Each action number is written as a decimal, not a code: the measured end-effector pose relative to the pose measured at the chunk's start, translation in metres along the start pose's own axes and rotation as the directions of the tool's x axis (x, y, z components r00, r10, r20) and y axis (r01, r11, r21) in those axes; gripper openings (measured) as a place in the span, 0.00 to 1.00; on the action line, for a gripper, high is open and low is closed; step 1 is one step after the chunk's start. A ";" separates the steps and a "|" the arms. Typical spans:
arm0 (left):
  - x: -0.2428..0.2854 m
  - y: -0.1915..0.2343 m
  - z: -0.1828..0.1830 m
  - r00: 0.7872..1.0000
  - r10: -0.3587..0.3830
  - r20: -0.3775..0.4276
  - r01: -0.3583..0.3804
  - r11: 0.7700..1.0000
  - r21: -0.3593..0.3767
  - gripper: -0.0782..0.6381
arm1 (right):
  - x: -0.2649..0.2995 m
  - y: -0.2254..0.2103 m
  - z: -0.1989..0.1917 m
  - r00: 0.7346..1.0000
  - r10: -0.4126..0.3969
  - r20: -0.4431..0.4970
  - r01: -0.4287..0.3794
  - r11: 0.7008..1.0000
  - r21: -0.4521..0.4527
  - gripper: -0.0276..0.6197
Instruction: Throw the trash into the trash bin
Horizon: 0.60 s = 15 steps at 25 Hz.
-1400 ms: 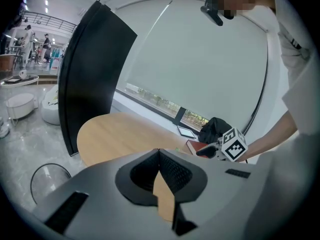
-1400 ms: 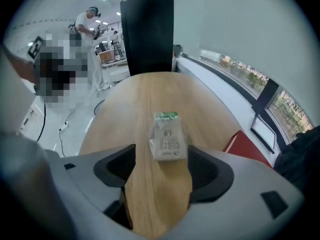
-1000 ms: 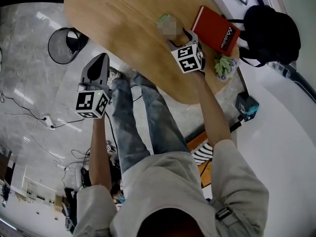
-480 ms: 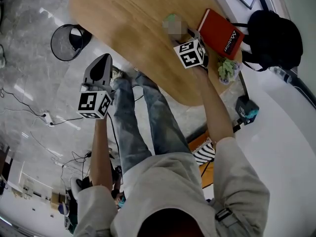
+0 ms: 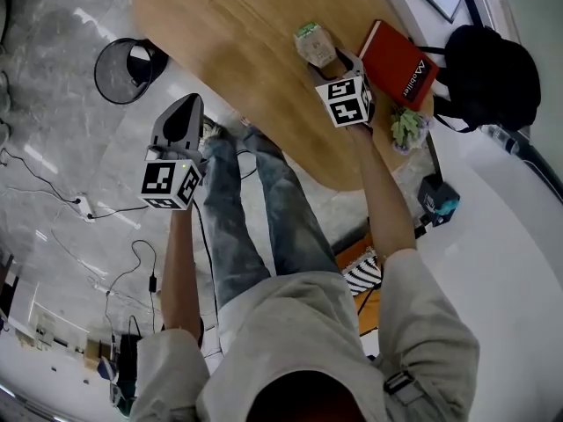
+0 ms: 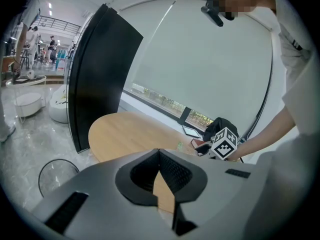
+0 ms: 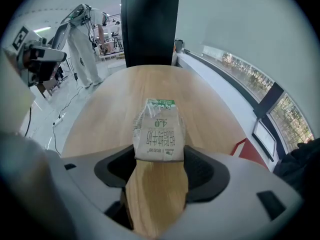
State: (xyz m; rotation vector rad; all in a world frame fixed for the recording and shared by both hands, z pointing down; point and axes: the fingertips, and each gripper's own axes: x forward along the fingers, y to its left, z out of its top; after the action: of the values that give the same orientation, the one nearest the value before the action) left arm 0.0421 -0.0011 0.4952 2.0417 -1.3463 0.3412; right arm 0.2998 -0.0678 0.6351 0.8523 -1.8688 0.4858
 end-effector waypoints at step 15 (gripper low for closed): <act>-0.060 0.060 0.000 0.986 0.144 0.080 -0.137 0.987 -0.086 0.13 | 0.017 0.093 0.135 0.980 0.132 0.151 -0.109 0.983 -0.149 0.52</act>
State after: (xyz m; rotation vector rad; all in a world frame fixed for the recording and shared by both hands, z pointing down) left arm -0.0374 0.0272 0.4851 1.9189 -1.5369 0.2589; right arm 0.1426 -0.0996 0.5955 0.7044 -2.0856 0.3640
